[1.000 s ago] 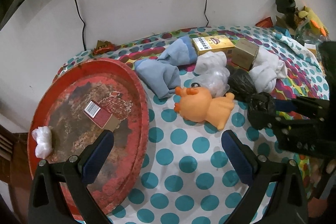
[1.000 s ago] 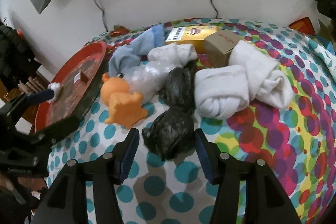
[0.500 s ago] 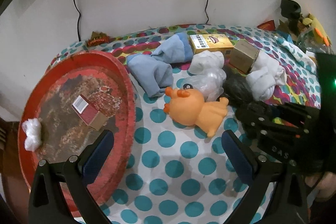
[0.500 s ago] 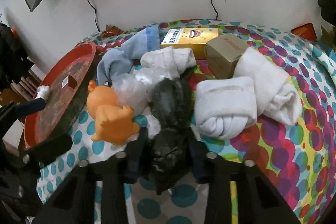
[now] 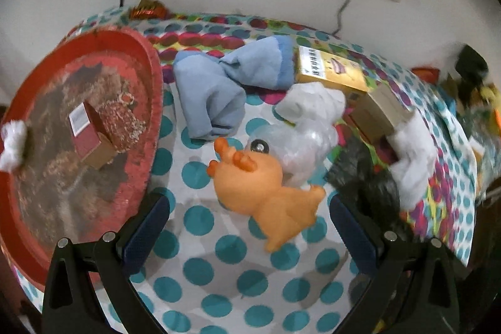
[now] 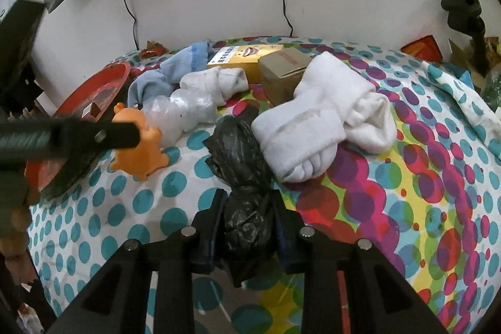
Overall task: Organize objects
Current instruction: 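Grasp the orange duck toy with the left gripper while the right gripper grasps the black bag, then carry the orange duck toy onto the red tray and open the left gripper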
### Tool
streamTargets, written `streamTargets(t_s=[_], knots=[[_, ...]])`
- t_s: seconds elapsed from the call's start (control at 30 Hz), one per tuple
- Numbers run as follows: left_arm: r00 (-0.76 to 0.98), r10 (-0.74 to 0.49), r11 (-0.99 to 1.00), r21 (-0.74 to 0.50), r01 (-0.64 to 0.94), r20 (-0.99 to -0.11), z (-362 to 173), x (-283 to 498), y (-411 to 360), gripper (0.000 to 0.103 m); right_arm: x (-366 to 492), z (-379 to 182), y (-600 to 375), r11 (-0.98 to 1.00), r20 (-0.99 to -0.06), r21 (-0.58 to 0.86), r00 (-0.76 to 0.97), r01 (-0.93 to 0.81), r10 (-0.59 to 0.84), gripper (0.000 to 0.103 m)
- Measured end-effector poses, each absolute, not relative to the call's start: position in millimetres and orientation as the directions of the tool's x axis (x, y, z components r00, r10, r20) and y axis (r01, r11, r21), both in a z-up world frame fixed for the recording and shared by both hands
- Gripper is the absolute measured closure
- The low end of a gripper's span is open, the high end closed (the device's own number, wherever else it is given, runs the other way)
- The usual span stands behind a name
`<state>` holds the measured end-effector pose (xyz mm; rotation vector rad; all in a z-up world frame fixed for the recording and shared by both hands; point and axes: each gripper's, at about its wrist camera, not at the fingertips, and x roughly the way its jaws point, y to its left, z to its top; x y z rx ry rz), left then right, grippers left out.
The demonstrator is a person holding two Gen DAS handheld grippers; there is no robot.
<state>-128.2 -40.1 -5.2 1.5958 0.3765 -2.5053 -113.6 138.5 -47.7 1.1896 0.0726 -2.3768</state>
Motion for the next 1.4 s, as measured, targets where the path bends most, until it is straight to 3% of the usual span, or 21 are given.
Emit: streamTargets(t_s=[0.23,0.5,0.7,1.0,1.4], knots=[[-0.426,0.047,-0.927,-0.198,0.318,-0.904,-17.5,-136.6,-45.5,0.003,-115.5,-48.4,141.9,-0.880,-0.758,0.184,-0.507,0.438,-0.411,0.075],[-0.433,0.059,-0.943,-0.193,0.273,-0.899,-30.1,-141.0,-28.8,0.025,-116.7,-50.0,144.9,-0.875,-0.753,0.208,-0.499,0.437,-0.429,0.075],[-0.468,0.073,-0.959,-0.190,0.209,-0.881,-27.3,-135.2,-30.4,0.035,-116.1,-49.9,145.4,-0.874,-0.753,0.209,-0.499,0.438,-0.430,0.075],[-0.492,0.102,-0.981,-0.169,0.094,-0.865,-19.0,-109.4,-40.1,0.039,-117.2,-49.5,144.5,-0.876,-0.755,0.200,-0.501,0.439,-0.423,0.075],[-0.525,0.038,-0.999,-0.041,-0.006,-0.850,9.2,-63.8,-51.3,0.039,-117.1,-48.4,140.8,-0.881,-0.760,0.170,-0.510,0.441,-0.403,0.075]])
